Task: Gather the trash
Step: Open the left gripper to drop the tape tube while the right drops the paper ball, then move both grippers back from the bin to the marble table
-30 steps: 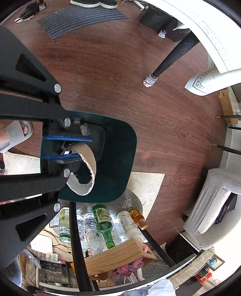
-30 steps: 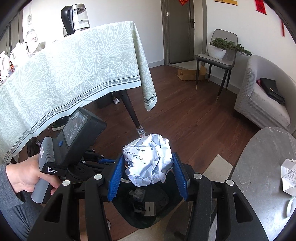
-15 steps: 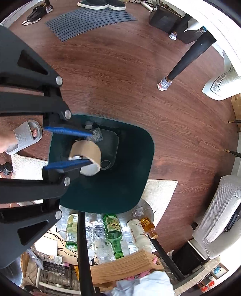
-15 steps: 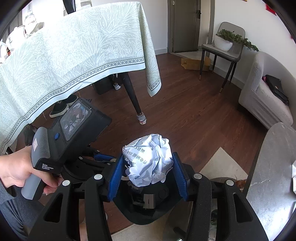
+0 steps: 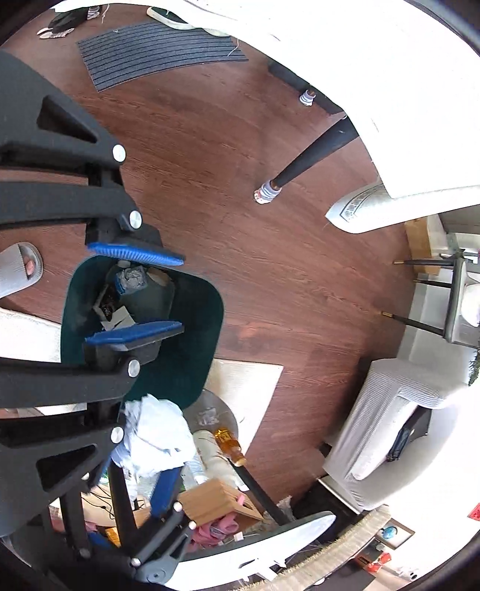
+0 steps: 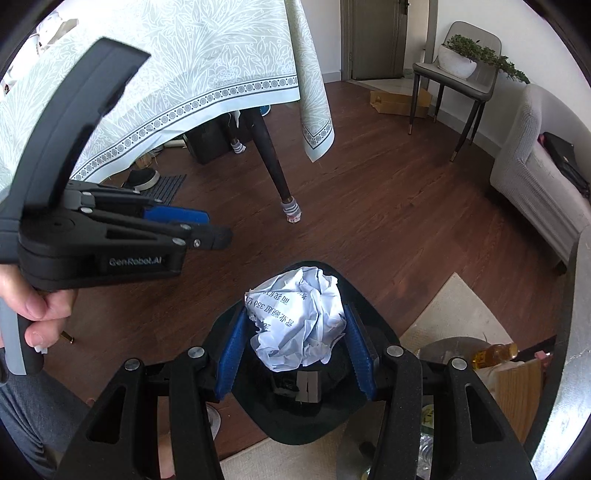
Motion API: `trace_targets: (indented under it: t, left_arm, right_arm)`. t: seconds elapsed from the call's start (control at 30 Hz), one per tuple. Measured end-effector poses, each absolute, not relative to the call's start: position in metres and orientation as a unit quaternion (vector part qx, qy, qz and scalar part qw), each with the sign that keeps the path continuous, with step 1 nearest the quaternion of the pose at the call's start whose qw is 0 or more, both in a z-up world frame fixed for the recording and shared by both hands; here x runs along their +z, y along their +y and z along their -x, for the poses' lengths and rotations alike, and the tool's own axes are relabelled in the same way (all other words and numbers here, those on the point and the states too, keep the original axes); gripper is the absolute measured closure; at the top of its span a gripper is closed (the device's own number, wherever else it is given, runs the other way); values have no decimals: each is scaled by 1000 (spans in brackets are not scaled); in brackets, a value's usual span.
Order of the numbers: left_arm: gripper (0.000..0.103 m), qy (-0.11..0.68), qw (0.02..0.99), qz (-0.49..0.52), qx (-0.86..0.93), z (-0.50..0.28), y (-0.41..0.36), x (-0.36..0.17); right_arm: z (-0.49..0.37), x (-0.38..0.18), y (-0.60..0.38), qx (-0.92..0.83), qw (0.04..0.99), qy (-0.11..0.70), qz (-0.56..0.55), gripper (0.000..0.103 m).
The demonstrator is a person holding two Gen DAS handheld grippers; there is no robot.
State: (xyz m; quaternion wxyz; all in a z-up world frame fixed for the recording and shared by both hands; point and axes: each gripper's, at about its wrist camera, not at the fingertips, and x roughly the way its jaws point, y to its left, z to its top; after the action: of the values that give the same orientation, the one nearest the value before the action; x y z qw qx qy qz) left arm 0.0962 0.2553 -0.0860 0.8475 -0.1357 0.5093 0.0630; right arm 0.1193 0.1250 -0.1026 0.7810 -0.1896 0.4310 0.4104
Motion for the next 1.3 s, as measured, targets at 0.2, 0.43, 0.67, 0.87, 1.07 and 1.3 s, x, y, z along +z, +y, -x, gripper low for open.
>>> trace_targets:
  t: [0.2,0.43,0.67,0.87,1.07,1.3]
  left_arm:
    - [76,464,870,156,66,-93,257,-54]
    - [79,421,890,168,50,-89,244,-21]
    - [79,400,904,144,35,-91,227,-2]
    - [79,391,908,150,23,-92,223,6]
    - [79,382,913,142,21,-95,218,15]
    - [79,380,913,149,20,-101,216,17]
  right_arm:
    - [-115,-130,135,411,764,452,206,51]
    - [-116,-166,143,402,742,487,223,51]
    - [-116,-193,144,378,720,529,243,45]
    - [-115,-198,139,364,723,534,245,40]
    - [-112,-188,130,375,725,529,231,40]
    - [-103,-153,121,399,738,501,211,40]
